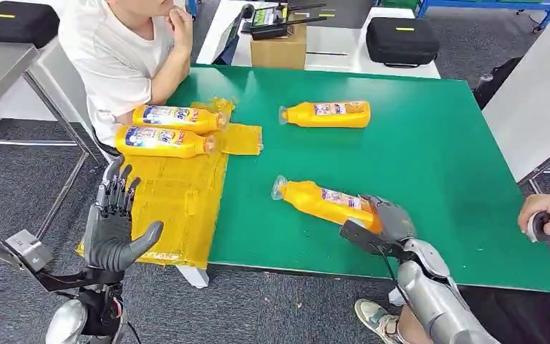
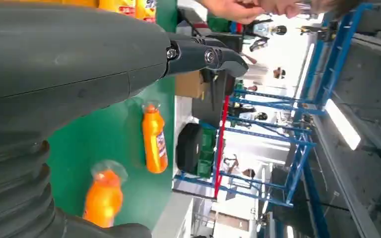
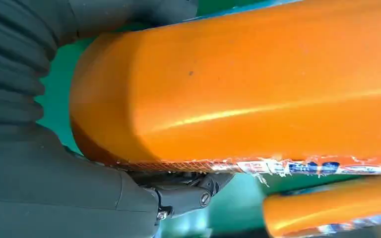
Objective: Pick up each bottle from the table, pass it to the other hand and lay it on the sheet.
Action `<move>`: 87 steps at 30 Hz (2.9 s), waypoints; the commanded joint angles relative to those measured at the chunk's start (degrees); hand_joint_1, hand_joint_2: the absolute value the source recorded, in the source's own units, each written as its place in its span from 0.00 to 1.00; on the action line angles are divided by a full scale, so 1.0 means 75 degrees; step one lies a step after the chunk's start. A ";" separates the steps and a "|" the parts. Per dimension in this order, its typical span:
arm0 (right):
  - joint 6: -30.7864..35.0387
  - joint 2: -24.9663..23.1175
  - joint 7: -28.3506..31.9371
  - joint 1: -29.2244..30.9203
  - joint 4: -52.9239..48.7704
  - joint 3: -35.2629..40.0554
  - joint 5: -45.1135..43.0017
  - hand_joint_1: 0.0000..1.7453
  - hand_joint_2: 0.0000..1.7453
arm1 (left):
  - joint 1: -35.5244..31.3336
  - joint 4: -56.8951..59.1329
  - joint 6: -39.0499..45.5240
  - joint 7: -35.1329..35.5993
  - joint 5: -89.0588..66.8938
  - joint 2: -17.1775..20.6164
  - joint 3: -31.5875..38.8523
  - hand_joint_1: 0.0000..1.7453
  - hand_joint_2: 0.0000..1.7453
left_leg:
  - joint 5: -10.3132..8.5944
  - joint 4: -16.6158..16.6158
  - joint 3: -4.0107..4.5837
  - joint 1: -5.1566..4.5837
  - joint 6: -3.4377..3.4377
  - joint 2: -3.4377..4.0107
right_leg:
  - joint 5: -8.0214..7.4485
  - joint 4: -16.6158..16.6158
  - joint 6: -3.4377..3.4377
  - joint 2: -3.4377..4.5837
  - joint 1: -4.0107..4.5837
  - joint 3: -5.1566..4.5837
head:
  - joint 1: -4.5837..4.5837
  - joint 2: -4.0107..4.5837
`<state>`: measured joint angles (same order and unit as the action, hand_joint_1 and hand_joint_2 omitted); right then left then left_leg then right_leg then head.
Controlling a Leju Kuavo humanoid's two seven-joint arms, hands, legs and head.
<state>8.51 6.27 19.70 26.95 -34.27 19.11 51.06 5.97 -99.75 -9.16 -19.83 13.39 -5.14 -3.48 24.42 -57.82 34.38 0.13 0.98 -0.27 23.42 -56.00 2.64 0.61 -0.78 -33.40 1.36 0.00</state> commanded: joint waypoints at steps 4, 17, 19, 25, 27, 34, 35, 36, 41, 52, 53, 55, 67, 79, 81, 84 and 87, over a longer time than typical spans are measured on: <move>-0.0468 -0.1030 0.1062 -0.2742 -0.3677 -0.1504 -0.2963 1.00 1.00 | 0.0679 0.0150 0.1575 -0.0899 -0.2311 -0.0397 -0.1876 0.00 1.00 | 0.0015 0.0009 -0.0004 0.0006 -0.0009 -0.0032 | 0.0027 0.0009 -0.0012 -0.0039 0.0009 0.0029 | 0.0003 0.0000; 0.0133 -0.2094 0.1566 -0.3628 -0.6085 -0.0786 -0.4240 1.00 1.00 | 0.0552 0.1481 0.1353 -0.0594 -0.0789 -0.0142 -0.3402 0.00 1.00 | 0.0019 0.0011 0.0081 -0.0001 -0.0008 -0.0025 | 0.0031 0.0001 -0.0018 -0.0020 0.0000 -0.0058 | 0.0003 0.0000; 0.0133 -0.2070 0.1597 -0.3534 -0.5928 -0.0809 -0.4315 1.00 1.00 | 0.0494 0.1425 0.1225 -0.0646 -0.0821 -0.0059 -0.3486 0.00 1.00 | 0.0008 0.0009 0.0110 -0.0003 -0.0004 -0.0024 | 0.0019 0.0001 -0.0012 -0.0018 -0.0003 -0.0089 | 0.0006 0.0000; -0.0082 -0.2439 0.1698 -0.2477 -0.4353 0.0257 -0.3925 1.00 1.00 | -0.0089 0.2063 0.0195 -0.0715 -0.0618 -0.0289 -0.3536 0.00 1.00 | 0.0007 0.0012 0.0103 0.0001 -0.0007 0.0002 | 0.0010 0.0004 -0.0016 0.0009 0.0002 -0.0084 | 0.0003 0.0000; 0.0038 -0.2472 0.1737 -0.2447 -0.4171 0.0500 -0.3774 1.00 1.00 | -0.0164 0.2052 0.0169 -0.0714 -0.0557 -0.0344 -0.3442 0.00 1.00 | 0.0008 0.0013 0.0097 0.0004 -0.0008 0.0002 | 0.0008 0.0007 -0.0017 0.0007 0.0005 -0.0078 | 0.0000 0.0000; 0.0026 -0.2270 0.1927 -0.2513 -0.3870 0.1326 -0.3214 1.00 1.00 | -0.0217 0.1848 0.0225 -0.0889 -0.0712 -0.0477 -0.3280 0.00 1.00 | 0.0008 0.0012 0.0097 0.0004 -0.0006 -0.0025 | 0.0019 0.0000 -0.0013 -0.0016 0.0002 -0.0073 | 0.0006 0.0000; 0.0132 -0.2263 0.2047 -0.2536 -0.3699 0.1616 -0.3012 1.00 1.00 | -0.0241 0.1786 0.0171 -0.0869 -0.0706 -0.0484 -0.3314 0.00 1.00 | 0.0016 0.0015 0.0077 0.0005 -0.0008 -0.0020 | 0.0025 0.0006 -0.0017 -0.0015 0.0004 -0.0051 | 0.0000 0.0000; 0.0174 -0.2266 0.2234 -0.2550 -0.3529 0.1884 -0.2978 1.00 1.00 | -0.0294 0.1745 0.0122 -0.0858 -0.0692 -0.0512 -0.3365 0.00 1.00 | 0.0012 0.0011 0.0093 0.0009 -0.0007 -0.0019 | 0.0020 0.0004 -0.0015 -0.0014 0.0007 -0.0065 | 0.0003 0.0000; 0.0617 -0.2273 0.2480 -0.2418 -0.3268 0.2312 -0.2781 1.00 1.00 | -0.0486 0.1908 0.0217 -0.0550 -0.0684 -0.0622 -0.3481 0.00 1.00 | 0.0004 0.0009 0.0124 0.0002 -0.0005 -0.0036 | 0.0018 -0.0001 -0.0013 -0.0027 0.0001 -0.0096 | 0.0003 0.0000; 0.1151 -0.2289 0.2707 -0.2197 -0.3264 0.2870 -0.3061 1.00 1.00 | -0.0602 0.2153 0.0929 -0.0482 -0.0475 -0.0690 -0.3448 0.00 1.00 | 0.0010 0.0010 0.0109 0.0001 -0.0006 -0.0031 | 0.0024 -0.0001 -0.0015 -0.0025 0.0000 -0.0082 | 0.0003 0.0003; 0.1116 -0.2278 0.2698 -0.2129 -0.3180 0.2911 -0.3184 1.00 1.00 | -0.0665 0.2135 0.1171 -0.0551 -0.0566 -0.0731 -0.3416 0.00 1.00 | 0.0015 0.0012 0.0094 0.0002 -0.0008 -0.0027 | 0.0028 0.0000 -0.0018 -0.0024 0.0001 -0.0069 | 0.0003 0.0000; 0.1263 -0.2237 0.2659 -0.2134 -0.3025 0.2934 -0.3124 1.00 1.00 | -0.0712 0.2009 0.1242 -0.0528 -0.0502 -0.0727 -0.3365 0.00 1.00 | 0.0004 0.0008 0.0122 0.0002 -0.0005 -0.0034 | 0.0019 -0.0004 -0.0013 -0.0027 0.0000 -0.0094 | 0.0003 0.0000; 0.1513 -0.2380 0.2560 -0.1969 -0.2473 0.2914 -0.3247 0.00 1.00 | -0.0703 0.1874 0.0431 -0.0225 0.0317 -0.0565 -0.3367 1.00 1.00 | 0.0013 0.0010 0.0097 0.0005 -0.0010 -0.0034 | 0.0029 -0.0001 -0.0021 -0.0032 0.0005 -0.0069 | 0.0003 0.0000; 0.2236 -0.2536 0.2574 -0.2224 -0.2610 0.2864 -0.3154 0.00 0.00 | -0.1197 0.2397 0.1484 0.0457 -0.0725 -0.0250 -0.2700 1.00 1.00 | 0.0011 0.0010 0.0103 0.0004 -0.0011 -0.0037 | 0.0029 -0.0004 -0.0021 -0.0034 0.0004 -0.0075 | 0.0003 0.0000; 0.2546 -0.2473 0.2707 -0.2457 -0.3079 0.2838 -0.3237 0.00 0.00 | -0.1470 0.2714 0.1869 0.0478 -0.1232 -0.0052 -0.2259 1.00 1.00 | 0.0006 0.0021 0.0085 0.0005 -0.0014 -0.0042 | 0.0027 0.0005 -0.0025 -0.0041 0.0005 -0.0059 | 0.0003 0.0000; 0.3167 -0.2234 0.2707 -0.2724 -0.3808 0.2924 -0.3228 0.00 0.00 | -0.1878 0.2953 0.2630 0.0475 -0.3002 0.0284 -0.1796 1.00 1.00 | 0.0000 0.0011 0.0121 0.0004 -0.0009 -0.0035 | 0.0017 -0.0005 -0.0017 -0.0027 0.0002 -0.0096 | 0.0000 0.0000; 0.3148 -0.2074 0.2707 -0.2861 -0.4100 0.2826 -0.3173 0.00 0.00 | -0.2332 0.3292 0.3314 0.0676 -0.5563 0.0639 -0.1539 1.00 1.00 | -0.0001 0.0014 0.0110 0.0007 -0.0013 -0.0040 | 0.0021 -0.0004 -0.0022 -0.0041 0.0006 -0.0086 | 0.0000 0.0000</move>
<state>30.74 -13.00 39.93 7.32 -59.08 39.34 26.73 -2.64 -84.15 8.16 -16.74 -3.12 -7.12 -21.63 24.41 -57.82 35.44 0.17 0.94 -0.47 23.53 -56.11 2.59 0.45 -0.77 -34.32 1.35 0.00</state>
